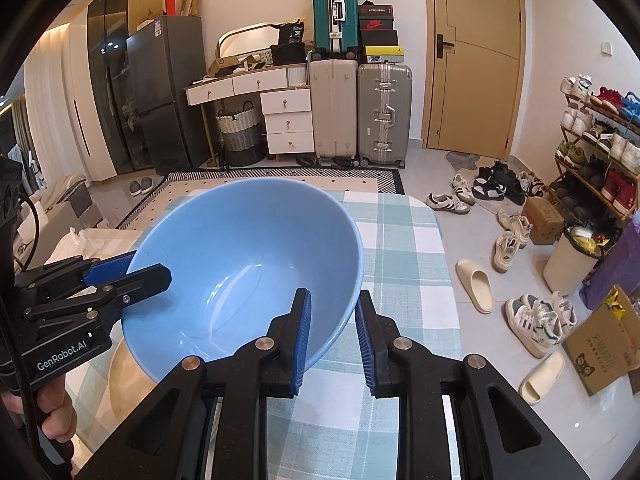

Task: Organize plates and bowls
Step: 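Lift the lighter blue bowl with both tools and carry it over the darker bowl, then lower the lighter bowl into the darker blue bowl and open both tools, then close the left tool on the stacked bowls' rim while the right tool grips the opposite rim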

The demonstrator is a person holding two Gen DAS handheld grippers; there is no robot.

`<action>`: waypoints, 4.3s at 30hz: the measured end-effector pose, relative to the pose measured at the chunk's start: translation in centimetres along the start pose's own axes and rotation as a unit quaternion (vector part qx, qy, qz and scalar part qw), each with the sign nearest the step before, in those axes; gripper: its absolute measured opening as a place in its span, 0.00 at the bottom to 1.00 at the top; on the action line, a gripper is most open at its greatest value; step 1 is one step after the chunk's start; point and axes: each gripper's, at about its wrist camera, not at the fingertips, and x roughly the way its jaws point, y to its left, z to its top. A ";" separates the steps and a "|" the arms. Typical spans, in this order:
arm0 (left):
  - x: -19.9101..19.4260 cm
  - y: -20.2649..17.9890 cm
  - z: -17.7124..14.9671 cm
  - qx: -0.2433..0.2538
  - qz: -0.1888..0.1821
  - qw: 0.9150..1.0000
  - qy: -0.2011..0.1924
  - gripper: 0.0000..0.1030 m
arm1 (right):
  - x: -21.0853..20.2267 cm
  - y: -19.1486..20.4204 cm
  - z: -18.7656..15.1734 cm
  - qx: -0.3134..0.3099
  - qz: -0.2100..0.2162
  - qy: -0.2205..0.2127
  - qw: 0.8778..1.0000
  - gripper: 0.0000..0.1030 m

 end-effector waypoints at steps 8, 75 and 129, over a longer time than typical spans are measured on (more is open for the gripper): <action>2.4 1.3 -0.1 -0.004 0.011 1.000 0.008 0.28 | 2.3 0.5 0.1 -0.003 0.000 0.010 1.000 0.22; 17.5 4.9 -5.2 0.045 0.077 0.995 0.053 0.28 | 12.1 1.8 -4.4 -0.070 -0.054 0.062 0.994 0.25; 21.2 11.3 -5.9 -0.085 -0.047 0.988 0.118 0.65 | 14.3 -2.6 -5.8 0.104 0.106 0.068 0.986 0.58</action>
